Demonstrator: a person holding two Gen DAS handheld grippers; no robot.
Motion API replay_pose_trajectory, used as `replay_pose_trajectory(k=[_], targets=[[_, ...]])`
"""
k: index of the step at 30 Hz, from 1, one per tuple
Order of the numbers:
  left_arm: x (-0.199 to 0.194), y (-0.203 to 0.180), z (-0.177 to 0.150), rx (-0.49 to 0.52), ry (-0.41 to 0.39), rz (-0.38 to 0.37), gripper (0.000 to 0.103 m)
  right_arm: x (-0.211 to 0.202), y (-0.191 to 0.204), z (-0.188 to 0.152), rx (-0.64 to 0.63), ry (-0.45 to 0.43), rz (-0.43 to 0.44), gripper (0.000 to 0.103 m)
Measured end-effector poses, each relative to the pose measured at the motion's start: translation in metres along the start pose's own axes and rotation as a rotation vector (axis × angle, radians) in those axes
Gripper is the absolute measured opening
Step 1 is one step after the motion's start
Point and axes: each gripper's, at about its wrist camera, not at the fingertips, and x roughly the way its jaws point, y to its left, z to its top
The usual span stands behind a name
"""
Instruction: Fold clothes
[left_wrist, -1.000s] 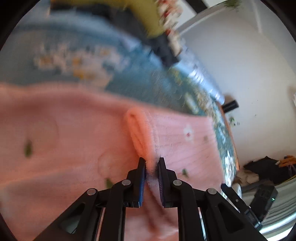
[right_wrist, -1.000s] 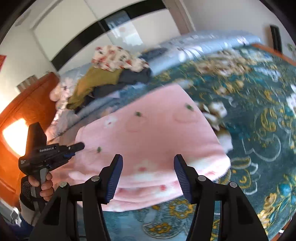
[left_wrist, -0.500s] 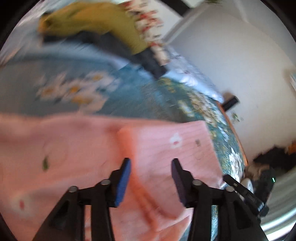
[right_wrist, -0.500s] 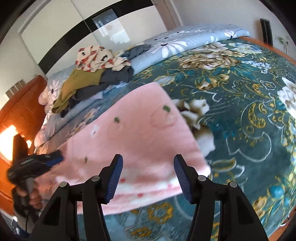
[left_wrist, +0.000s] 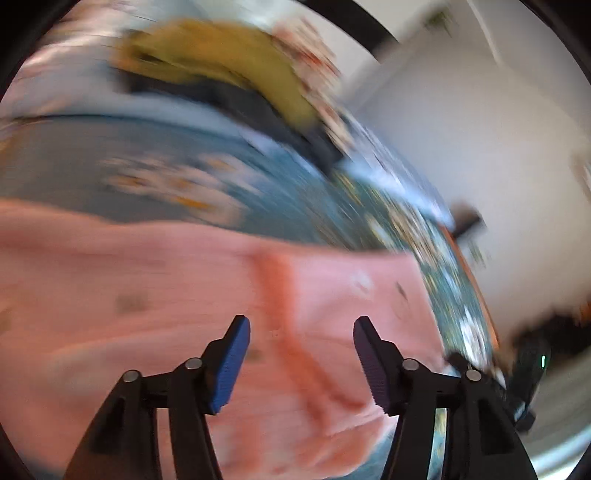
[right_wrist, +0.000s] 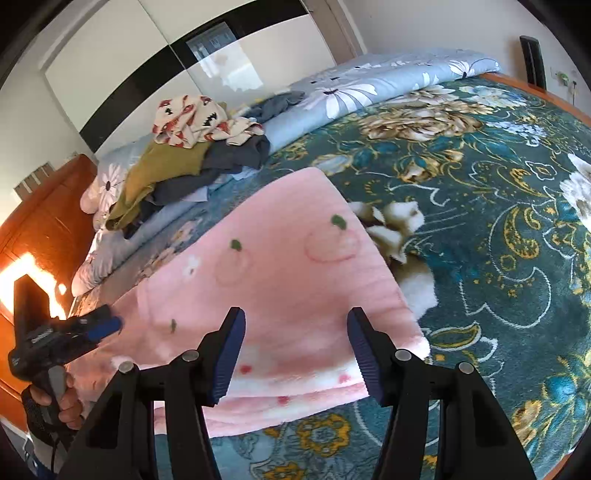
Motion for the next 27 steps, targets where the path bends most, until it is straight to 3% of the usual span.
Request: replay_pose_trajectory(k=[4,8,13,21,23,24,25,27], targets=[[-0.077,0.07,-0.012,-0.225,-0.194,0.207,0.072,0.004,0.001,-0.006,-0.013,0.024,0.022,0.059],[-0.127,0.128,-0.046,-0.461,-0.322,0.37,0.075,0.005,0.004,-0.01,-0.03,0.038,0.044,0.059],[-0.13,0.191,-0.073,-0.683,-0.355,0.339,0.075,-0.001,0.011,-0.012,-0.065,0.036,0.07,0.059],[-0.118,0.228,-0.061,-0.683,-0.463,0.281,0.073,-0.021,0.006,-0.024,-0.057,0.01,0.09,0.059],[-0.117,0.225,-0.061,-0.659,-0.486,0.278,0.06,-0.025,0.002,-0.025,-0.04,0.004,0.096,0.059],[-0.117,0.224,-0.062,-0.651,-0.492,0.274,0.042,-0.027,0.001,-0.025,-0.035,-0.002,0.1,0.059],[-0.118,0.222,-0.061,-0.657,-0.488,0.276,0.032,-0.03,0.0,-0.026,-0.035,-0.008,0.103,0.059],[-0.122,0.21,-0.051,-0.638,-0.49,0.285,0.027,-0.035,-0.001,-0.026,-0.04,-0.017,0.103,0.059]])
